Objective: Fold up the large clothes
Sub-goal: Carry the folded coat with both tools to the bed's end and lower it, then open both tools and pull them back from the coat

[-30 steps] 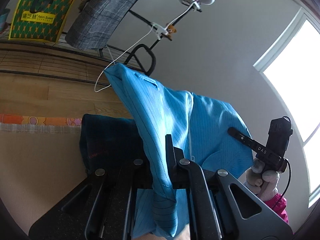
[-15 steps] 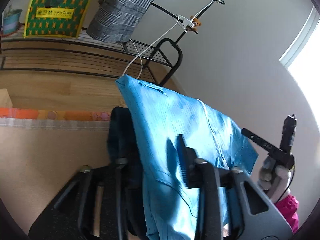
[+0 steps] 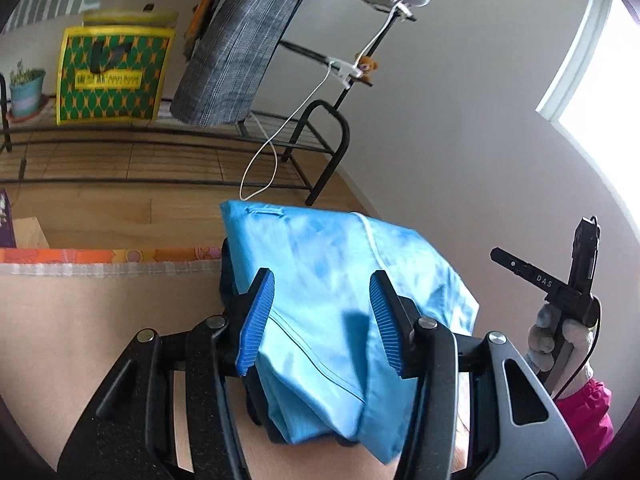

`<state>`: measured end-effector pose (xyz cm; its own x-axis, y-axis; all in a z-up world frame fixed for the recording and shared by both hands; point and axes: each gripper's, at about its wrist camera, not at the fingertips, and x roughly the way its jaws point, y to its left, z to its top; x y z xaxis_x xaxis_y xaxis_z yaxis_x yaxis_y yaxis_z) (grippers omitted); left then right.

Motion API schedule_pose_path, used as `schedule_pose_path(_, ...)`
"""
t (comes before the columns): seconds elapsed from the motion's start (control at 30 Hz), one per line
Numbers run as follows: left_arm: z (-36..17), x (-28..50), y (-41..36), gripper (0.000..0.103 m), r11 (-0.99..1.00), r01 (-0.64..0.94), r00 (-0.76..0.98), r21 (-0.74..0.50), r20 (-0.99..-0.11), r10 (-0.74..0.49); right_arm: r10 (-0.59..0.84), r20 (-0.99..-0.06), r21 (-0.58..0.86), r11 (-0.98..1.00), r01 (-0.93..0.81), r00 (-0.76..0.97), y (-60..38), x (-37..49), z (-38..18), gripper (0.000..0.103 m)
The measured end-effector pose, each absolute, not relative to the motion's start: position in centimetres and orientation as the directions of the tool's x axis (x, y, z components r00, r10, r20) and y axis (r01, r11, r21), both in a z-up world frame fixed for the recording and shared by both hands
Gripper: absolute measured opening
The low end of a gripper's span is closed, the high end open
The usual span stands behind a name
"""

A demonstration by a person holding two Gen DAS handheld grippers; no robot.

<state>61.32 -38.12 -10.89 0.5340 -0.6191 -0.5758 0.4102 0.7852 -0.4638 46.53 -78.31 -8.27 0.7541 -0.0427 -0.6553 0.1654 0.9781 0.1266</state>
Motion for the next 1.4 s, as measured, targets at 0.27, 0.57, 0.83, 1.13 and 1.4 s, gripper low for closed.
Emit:
schedule_pose_path(0.27,-4.2,54.4,-36.6,0.050,0.774,0.469,0.558,-0.426,-0.537,-0.633,-0.022,-0.600,0.147,0.979,0.138,0.800,-75.5,40.2,-1.9,0.027)
schedule_pose_path(0.57,3.9,44.5,-32.2,0.050,0.764,0.526,0.605,-0.372,-0.467,-0.644,-0.003,-0.570,0.179,0.976,0.128,0.822,-71.7,32.3,3.4,0.028)
schedule_pose_path(0.83,10.5,35.5,-28.0,0.050,0.743,0.578,0.627,-0.337,-0.398,-0.669,-0.011,-0.520,0.147,0.984,0.103,0.854,-67.9,25.3,8.8,0.028)
schedule_pose_path(1.13,16.4,27.4,-23.6,0.050,0.732,0.609,0.647,-0.306,-0.343,-0.681,-0.013,-0.446,0.111,0.991,0.070,0.895,-64.1,18.5,14.1,0.028)
schedule_pose_path(1.4,19.5,21.6,-20.5,0.054,0.720,0.630,0.654,-0.290,-0.301,-0.694,-0.018,-0.419,0.092,0.994,0.062,0.908,-61.7,14.6,15.3,0.030)
